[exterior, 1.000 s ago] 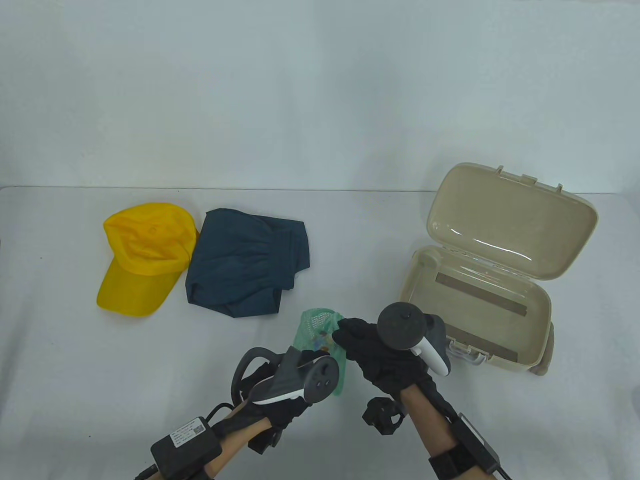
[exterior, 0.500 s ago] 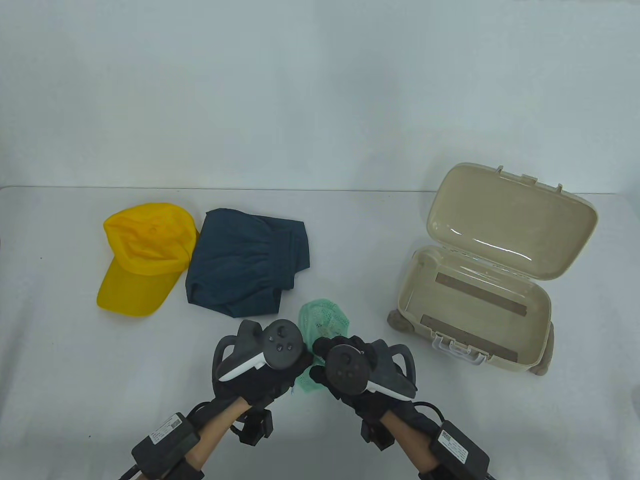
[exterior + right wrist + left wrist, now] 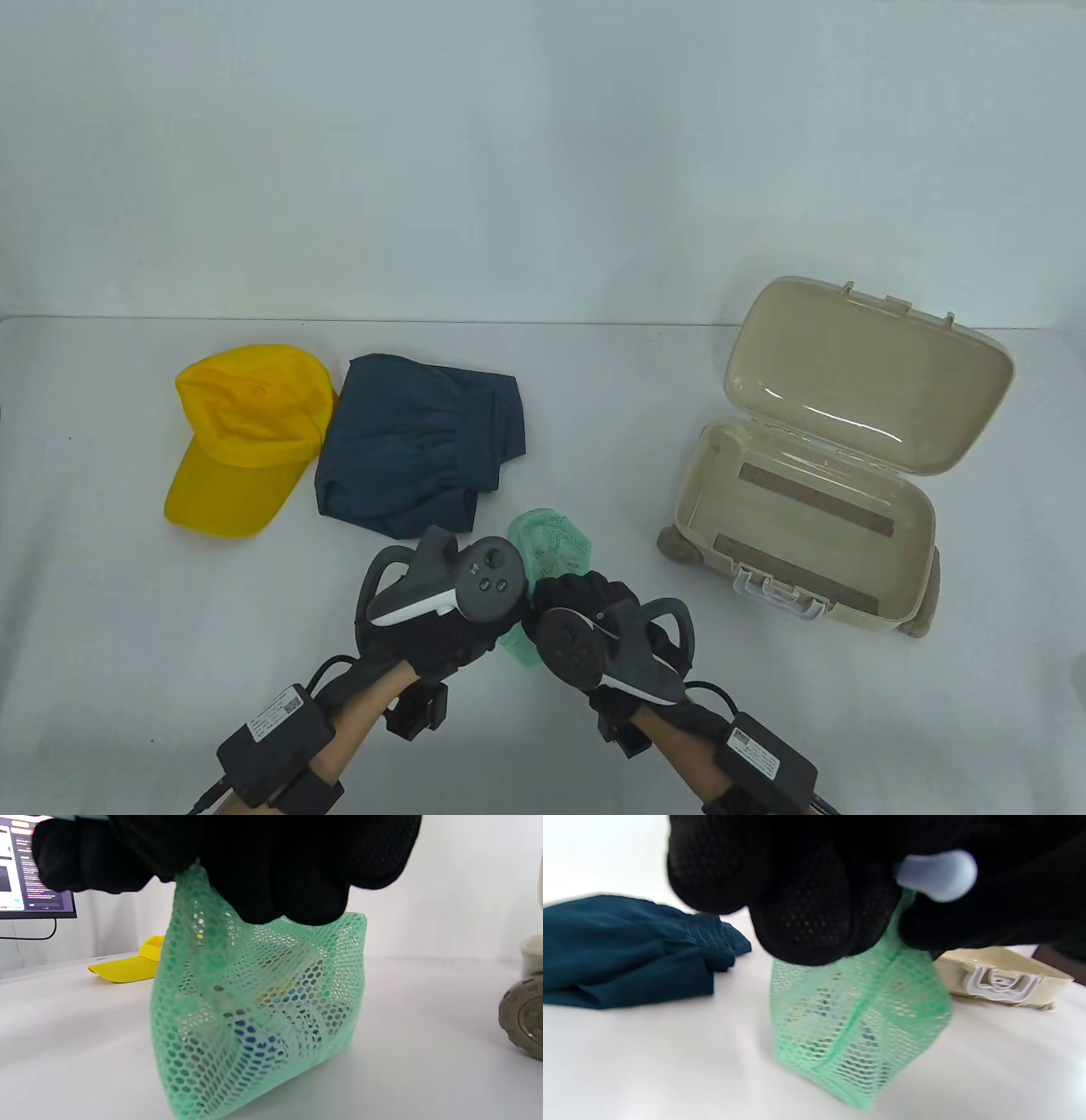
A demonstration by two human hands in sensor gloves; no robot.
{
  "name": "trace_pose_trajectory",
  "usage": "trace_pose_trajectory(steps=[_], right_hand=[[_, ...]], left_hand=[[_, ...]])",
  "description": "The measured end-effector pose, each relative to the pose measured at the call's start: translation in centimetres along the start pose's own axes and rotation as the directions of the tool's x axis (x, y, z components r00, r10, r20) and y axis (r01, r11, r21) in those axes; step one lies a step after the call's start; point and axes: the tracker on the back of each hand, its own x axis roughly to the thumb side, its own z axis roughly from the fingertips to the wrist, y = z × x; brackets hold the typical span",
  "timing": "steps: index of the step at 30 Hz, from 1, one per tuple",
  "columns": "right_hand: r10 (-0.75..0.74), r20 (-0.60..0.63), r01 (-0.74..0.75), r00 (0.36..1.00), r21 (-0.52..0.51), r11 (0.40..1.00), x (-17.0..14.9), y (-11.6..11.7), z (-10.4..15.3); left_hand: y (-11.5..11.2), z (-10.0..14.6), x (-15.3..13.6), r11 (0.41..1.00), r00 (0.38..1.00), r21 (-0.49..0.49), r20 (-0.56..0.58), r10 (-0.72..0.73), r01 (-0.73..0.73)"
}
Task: Pack suitcase
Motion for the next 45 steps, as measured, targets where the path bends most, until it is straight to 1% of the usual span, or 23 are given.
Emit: trace_pose_trajectory(steps=[3, 5, 8, 11, 12, 14, 15, 17, 20, 25, 29, 32, 33, 36, 40, 42, 45], right_hand=[[-0.006, -0.006, 0.006, 1.0, 0.015, 1.0, -0.2, 0.4, 0.0], [-0.009, -0.008, 0.009, 1.0, 0.018, 1.0, -0.2, 0.6, 0.0], [-0.092, -0.03, 0.093, 0.995, 0.019, 0.996, -0.2, 0.8, -0.1], [-0.107, -0.027, 0.107, 0.994, 0.015, 0.994, -0.1, 0.5, -0.2], [-0.087, -0.023, 0.088, 0.996, 0.007, 0.996, 0.0, 0.4, -0.2], [-0.013, 0.001, 0.013, 1.0, -0.015, 1.0, 0.5, 0.3, 0.1], [0.033, 0.019, -0.033, 0.999, -0.019, 0.999, 0.8, 0.4, 0.3], [0.103, 0.051, -0.1, 0.993, -0.053, 0.994, 1.6, 0.4, 0.7], [0.188, 0.096, -0.18, 0.977, -0.084, 0.98, 2.7, 0.5, 1.0], [0.262, 0.144, -0.252, 0.954, -0.079, 0.964, 3.4, 0.5, 1.3], [0.317, 0.16, -0.311, 0.935, -0.058, 0.948, 3.4, 0.2, 1.3], [0.355, 0.183, -0.358, 0.917, -0.021, 0.934, 3.5, 0.2, 1.4], [0.373, 0.194, -0.378, 0.907, -0.013, 0.926, 3.5, 0.2, 1.3], [0.402, 0.201, -0.412, 0.893, 0.008, 0.911, 3.4, 0.2, 1.2], [0.356, 0.184, -0.371, 0.916, 0.054, 0.927, 2.9, 0.1, 0.8], [0.337, 0.175, -0.353, 0.925, 0.07, 0.933, 2.7, 0.1, 0.7], [0.274, 0.156, -0.291, 0.949, 0.099, 0.952, 2.1, -0.1, 0.5]], left_hand=[[-0.3, -0.4, -0.3, 0.997, 0.997, -0.031, 0.031, 0.077, -0.076], [-0.4, -0.5, -0.5, 0.995, 0.995, -0.043, 0.039, 0.087, -0.086], [-0.4, -0.5, -1.2, 0.987, 0.988, -0.072, 0.044, 0.146, -0.143], [-0.3, -0.6, -1.8, 0.979, 0.981, -0.085, 0.042, 0.188, -0.184], [-0.1, -0.6, -1.8, 0.985, 0.987, -0.08, 0.037, 0.158, -0.155], [0.5, -0.9, -1.6, 1.0, 1.0, -0.026, 0.007, -0.004, 0.004], [0.9, -1.0, -1.6, 0.997, 0.996, 0.01, -0.027, -0.08, 0.08], [1.6, -1.7, -2.0, 0.973, 0.972, 0.058, -0.089, -0.218, 0.224], [1.5, -3.5, -2.9, 0.971, 0.967, 0.087, -0.142, -0.211, 0.225], [0.7, -6.6, -4.1, 0.961, 0.954, 0.136, -0.215, -0.21, 0.242], [0.0, -9.3, -5.2, 0.971, 0.952, 0.126, -0.259, -0.164, 0.202], [-0.5, -10.6, -6.1, 0.969, 0.936, 0.088, -0.29, -0.198, 0.232], [-0.7, -10.9, -6.4, 0.973, 0.938, 0.081, -0.294, -0.186, 0.218], [-1.1, -11.3, -7.2, 0.984, 0.948, 0.082, -0.292, -0.125, 0.155], [-1.1, -11.0, -7.7, 0.992, 0.955, 0.078, -0.288, -0.073, 0.099], [-0.8, -10.5, -7.8, 0.991, 0.954, 0.076, -0.289, -0.079, 0.106], [0.1, -8.6, -8.2, 0.988, 0.955, 0.106, -0.287, -0.079, 0.114]])
